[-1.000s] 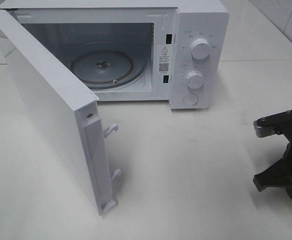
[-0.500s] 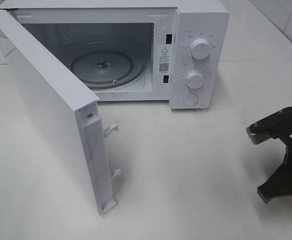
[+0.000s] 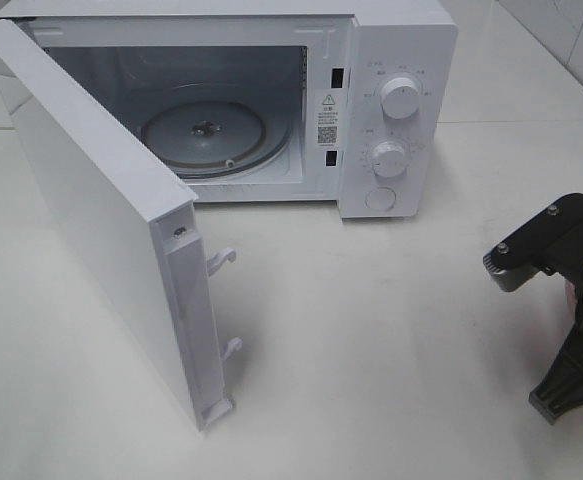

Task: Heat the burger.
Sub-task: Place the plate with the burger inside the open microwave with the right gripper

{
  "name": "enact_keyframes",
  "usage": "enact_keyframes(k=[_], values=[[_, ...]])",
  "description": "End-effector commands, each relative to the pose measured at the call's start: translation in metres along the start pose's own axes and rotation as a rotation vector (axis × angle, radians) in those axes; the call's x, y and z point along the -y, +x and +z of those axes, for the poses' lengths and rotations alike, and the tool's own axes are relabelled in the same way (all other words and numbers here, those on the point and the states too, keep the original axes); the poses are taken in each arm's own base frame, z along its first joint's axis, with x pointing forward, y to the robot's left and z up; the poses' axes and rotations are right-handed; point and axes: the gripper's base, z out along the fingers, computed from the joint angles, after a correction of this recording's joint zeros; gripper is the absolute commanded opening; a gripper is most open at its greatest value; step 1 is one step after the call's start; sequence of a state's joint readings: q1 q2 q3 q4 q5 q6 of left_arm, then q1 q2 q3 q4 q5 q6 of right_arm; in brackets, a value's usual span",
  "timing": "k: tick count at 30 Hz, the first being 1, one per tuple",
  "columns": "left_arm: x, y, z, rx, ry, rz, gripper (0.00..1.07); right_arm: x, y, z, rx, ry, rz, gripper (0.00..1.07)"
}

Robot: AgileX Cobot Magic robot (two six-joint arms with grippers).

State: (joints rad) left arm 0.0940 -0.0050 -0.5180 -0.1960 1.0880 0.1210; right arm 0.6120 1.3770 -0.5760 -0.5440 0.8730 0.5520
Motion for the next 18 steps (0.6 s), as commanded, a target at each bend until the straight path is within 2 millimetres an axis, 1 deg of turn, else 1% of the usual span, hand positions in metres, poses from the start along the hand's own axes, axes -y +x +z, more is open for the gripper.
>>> enact_keyframes(k=[1,3,6,8,10,14,18], values=[[0.0,0.0,-0.002,0.03,0.003,0.005,0.96,-0.001,0.002,-0.007,0.023,0.044,-0.085,0.0],[0.0,0.0,-0.002,0.03,0.003,0.005,0.96,-0.009,0.004,-0.014,0.057,0.039,-0.142,0.0],[0.0,0.0,-0.002,0.03,0.003,0.005,0.96,-0.014,0.004,-0.017,0.075,0.038,-0.184,0.0],[0.0,0.0,-0.002,0.03,0.003,0.005,0.96,-0.021,0.006,-0.021,0.098,0.035,-0.248,0.0],[0.0,0.0,-0.002,0.03,0.003,0.005,0.96,-0.023,0.006,-0.023,0.105,0.035,-0.263,0.0],[0.0,0.0,-0.002,0.03,0.003,0.005,0.96,-0.034,0.009,-0.028,0.137,0.035,-0.372,0.0],[0.0,0.0,-0.002,0.03,0.003,0.005,0.96,-0.04,0.01,-0.031,0.153,0.036,-0.431,0.0]])
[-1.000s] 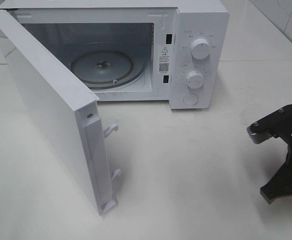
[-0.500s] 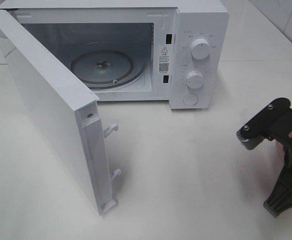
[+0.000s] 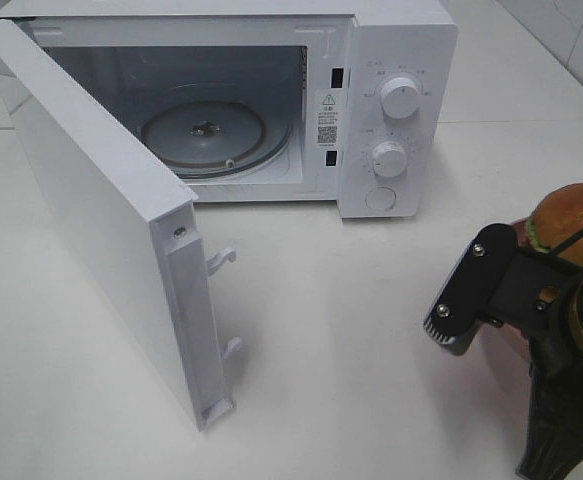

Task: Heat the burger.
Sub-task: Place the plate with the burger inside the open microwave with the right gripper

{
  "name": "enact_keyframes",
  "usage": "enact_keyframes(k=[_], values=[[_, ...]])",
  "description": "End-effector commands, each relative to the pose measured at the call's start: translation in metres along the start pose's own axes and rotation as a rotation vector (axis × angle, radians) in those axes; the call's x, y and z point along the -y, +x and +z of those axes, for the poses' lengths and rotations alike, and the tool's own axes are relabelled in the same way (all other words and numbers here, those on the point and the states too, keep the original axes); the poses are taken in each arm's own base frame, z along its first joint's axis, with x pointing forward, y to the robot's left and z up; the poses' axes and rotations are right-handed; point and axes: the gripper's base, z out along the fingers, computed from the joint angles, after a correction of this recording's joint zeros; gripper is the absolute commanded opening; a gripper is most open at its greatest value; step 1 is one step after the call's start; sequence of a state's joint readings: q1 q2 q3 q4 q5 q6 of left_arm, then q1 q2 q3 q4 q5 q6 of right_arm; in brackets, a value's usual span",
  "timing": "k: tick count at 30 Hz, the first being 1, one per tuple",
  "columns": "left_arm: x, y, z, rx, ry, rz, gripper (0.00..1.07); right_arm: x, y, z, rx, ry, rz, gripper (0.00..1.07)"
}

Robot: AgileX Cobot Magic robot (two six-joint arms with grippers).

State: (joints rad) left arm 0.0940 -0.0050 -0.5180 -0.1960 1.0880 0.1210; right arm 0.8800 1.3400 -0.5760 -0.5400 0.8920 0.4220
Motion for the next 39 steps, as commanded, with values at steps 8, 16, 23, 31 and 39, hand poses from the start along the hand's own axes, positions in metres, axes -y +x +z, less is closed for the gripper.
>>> enact_keyframes(k=[8,16,23,31,39], values=[[0.0,0.0,-0.002,0.03,0.003,0.005,0.96,-0.02,-0.003,-0.016,0.108,0.065,-0.24,0.0],[0.0,0.0,-0.002,0.03,0.003,0.005,0.96,-0.032,-0.006,-0.022,0.183,0.063,-0.363,0.0],[0.0,0.0,-0.002,0.03,0.003,0.005,0.96,-0.032,-0.006,-0.022,0.182,0.072,-0.451,0.0],[0.0,0.0,-0.002,0.03,0.003,0.005,0.96,-0.034,-0.009,-0.023,0.215,0.06,-0.494,0.0],[0.0,0.0,-0.002,0.03,0.003,0.005,0.96,-0.038,-0.015,-0.027,0.326,0.059,-0.751,0.0]])
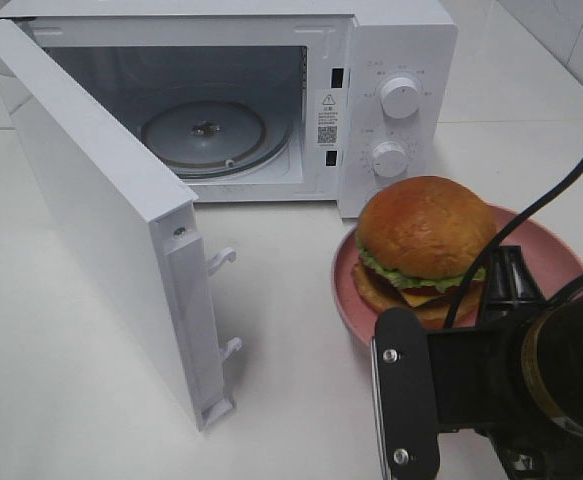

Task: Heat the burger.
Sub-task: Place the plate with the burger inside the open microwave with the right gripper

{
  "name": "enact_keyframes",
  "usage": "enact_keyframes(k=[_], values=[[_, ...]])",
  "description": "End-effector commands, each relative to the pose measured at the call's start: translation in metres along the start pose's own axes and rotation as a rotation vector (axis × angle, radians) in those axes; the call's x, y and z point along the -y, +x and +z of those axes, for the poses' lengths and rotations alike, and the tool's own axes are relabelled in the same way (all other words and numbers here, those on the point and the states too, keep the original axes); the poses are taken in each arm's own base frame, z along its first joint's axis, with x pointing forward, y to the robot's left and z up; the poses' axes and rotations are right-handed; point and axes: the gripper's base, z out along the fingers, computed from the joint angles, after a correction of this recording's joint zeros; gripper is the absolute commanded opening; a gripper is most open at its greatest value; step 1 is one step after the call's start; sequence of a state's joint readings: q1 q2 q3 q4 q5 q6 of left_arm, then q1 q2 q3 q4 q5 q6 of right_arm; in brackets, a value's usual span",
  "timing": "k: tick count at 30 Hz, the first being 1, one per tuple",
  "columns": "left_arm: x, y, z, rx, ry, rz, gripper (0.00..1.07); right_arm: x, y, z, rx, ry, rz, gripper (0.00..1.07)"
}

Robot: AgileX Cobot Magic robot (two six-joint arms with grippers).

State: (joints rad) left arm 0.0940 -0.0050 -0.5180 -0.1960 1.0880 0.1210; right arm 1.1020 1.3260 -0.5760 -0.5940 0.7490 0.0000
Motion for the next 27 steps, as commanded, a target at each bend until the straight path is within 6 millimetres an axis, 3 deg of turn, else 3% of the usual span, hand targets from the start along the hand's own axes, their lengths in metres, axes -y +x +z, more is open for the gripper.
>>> enact_keyframes(k=[1,7,9,14,27], values=[[0.0,0.0,-0.002,0.03,0.003,0.005,0.96,0.004,-0.003,-0.004,0.064,0.052,-0.124,0.0],[0.0,0.0,-0.002,0.03,0.003,0.005,0.96,0.01,-0.003,-0.002,0.094,0.069,-0.154,0.0],[0.0,0.0,-0.002,0.03,0.003,0.005,0.96,0.024,0.002,0.004,0.112,0.073,-0.176,0.0],[0.0,0.0,-0.002,0.03,0.003,0.005,0.96,0.035,0.006,0.009,0.164,0.078,-0.237,0.0],[0.0,0.0,-0.002,0.03,0.003,0.005,0.96,0.049,0.014,0.018,0.281,0.044,-0.43,0.0]])
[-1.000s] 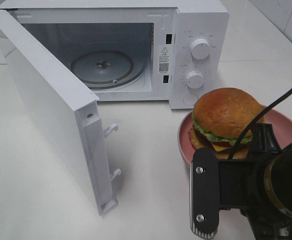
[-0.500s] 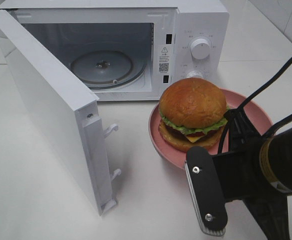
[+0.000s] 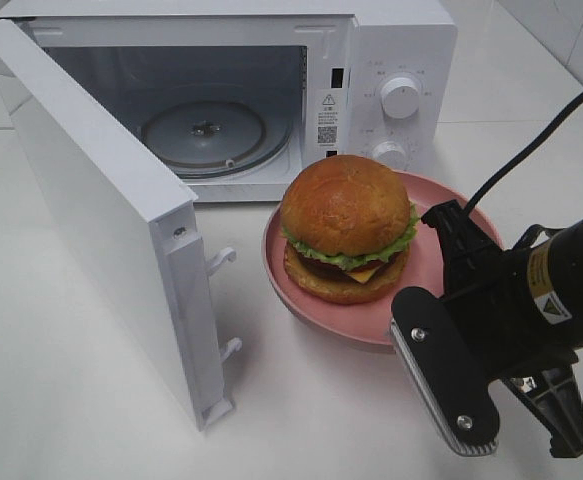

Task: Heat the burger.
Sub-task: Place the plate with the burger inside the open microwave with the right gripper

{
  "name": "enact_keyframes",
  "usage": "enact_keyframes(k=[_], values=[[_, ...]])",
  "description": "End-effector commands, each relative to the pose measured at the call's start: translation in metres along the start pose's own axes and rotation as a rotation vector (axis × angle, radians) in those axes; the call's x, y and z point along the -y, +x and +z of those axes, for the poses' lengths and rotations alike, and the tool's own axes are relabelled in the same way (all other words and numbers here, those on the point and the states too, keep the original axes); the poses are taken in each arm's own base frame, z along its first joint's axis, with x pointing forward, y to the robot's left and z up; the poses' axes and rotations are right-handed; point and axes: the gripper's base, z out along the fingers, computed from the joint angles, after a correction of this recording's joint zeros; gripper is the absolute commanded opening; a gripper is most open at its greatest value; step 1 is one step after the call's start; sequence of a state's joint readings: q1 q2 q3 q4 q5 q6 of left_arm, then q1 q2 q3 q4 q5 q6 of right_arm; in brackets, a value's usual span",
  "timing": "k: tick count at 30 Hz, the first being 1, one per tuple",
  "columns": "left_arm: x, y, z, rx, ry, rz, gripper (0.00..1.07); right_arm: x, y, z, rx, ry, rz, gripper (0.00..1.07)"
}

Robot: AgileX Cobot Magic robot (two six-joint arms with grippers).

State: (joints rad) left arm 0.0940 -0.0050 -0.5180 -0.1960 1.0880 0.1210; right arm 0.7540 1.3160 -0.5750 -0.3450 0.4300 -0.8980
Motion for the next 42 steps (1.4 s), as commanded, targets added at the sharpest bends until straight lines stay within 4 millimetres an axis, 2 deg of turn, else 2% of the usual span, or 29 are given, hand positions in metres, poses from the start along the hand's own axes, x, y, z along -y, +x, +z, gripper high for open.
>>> enact_keyframes(k=[1,14,22,33,35,38,42], values=[[0.0,0.0,-0.002,0.03,0.003,0.005,0.96,0.006,0.003,-0.002,0.058,0.049,-0.068,0.0],[0.0,0.0,-0.002,0.03,0.003,0.005,0.96,0.032,0.021,-0.011,0.094,0.092,-0.123,0.0],[0.0,0.0,-0.002,0.03,0.003,0.005,0.96,0.041,0.019,-0.012,0.092,0.096,-0.127,0.0],[0.0,0.0,-0.002,0.03,0.003,0.005,0.96,0.065,0.0,-0.002,0.114,0.087,-0.17,0.0],[0.0,0.0,-0.002,0.03,0.003,0.005,0.96,0.075,-0.005,0.006,0.119,0.079,-0.169,0.0],[0.0,0.0,-0.002,0.03,0.003,0.005,0.96,0.077,-0.006,0.007,0.123,0.075,-0.168,0.0],[0.0,0.0,-0.002,0.03,0.003,0.005,0.96,0.09,-0.013,0.015,0.151,0.057,-0.161,0.0]])
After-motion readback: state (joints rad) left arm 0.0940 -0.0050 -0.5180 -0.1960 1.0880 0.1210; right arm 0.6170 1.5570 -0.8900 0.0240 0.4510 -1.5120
